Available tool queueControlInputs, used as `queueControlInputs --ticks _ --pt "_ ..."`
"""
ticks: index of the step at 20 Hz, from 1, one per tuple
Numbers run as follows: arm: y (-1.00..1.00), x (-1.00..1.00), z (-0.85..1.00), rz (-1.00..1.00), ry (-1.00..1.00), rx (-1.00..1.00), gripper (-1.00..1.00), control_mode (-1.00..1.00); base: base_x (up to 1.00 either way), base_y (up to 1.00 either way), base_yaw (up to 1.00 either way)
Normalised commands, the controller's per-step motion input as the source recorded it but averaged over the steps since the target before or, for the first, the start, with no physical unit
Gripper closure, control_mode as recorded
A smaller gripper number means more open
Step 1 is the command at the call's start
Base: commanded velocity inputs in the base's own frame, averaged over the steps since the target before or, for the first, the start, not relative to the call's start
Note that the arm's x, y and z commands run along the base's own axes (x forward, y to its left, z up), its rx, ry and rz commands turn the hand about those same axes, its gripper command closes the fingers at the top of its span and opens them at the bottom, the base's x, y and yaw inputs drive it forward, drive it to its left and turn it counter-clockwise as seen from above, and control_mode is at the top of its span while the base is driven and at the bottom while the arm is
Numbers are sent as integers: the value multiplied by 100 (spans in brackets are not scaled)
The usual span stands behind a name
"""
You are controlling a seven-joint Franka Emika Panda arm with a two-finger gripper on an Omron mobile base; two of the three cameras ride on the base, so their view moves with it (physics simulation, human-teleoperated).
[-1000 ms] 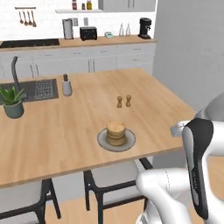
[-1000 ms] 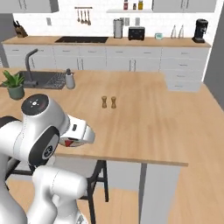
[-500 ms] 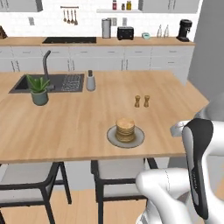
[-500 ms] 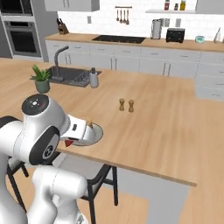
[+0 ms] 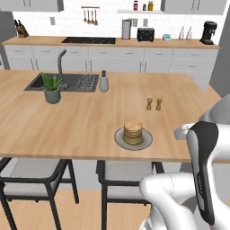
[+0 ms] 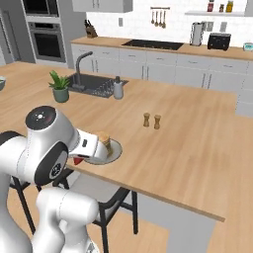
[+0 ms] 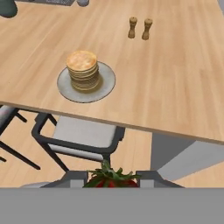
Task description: Take the strawberry from the fridge and place it on top of the pancake, located on the dining counter.
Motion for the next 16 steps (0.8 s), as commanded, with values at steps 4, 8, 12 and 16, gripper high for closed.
queueControlInputs --ticks 4,8,12,16 --pt "0 0 0 0 0 0 100 100 100 0 14" --pt "0 0 0 0 0 0 100 100 100 3 17" --pt "0 0 0 0 0 0 100 100 100 11 19" --pt "13 50 -3 8 0 0 100 -100 50 8 10"
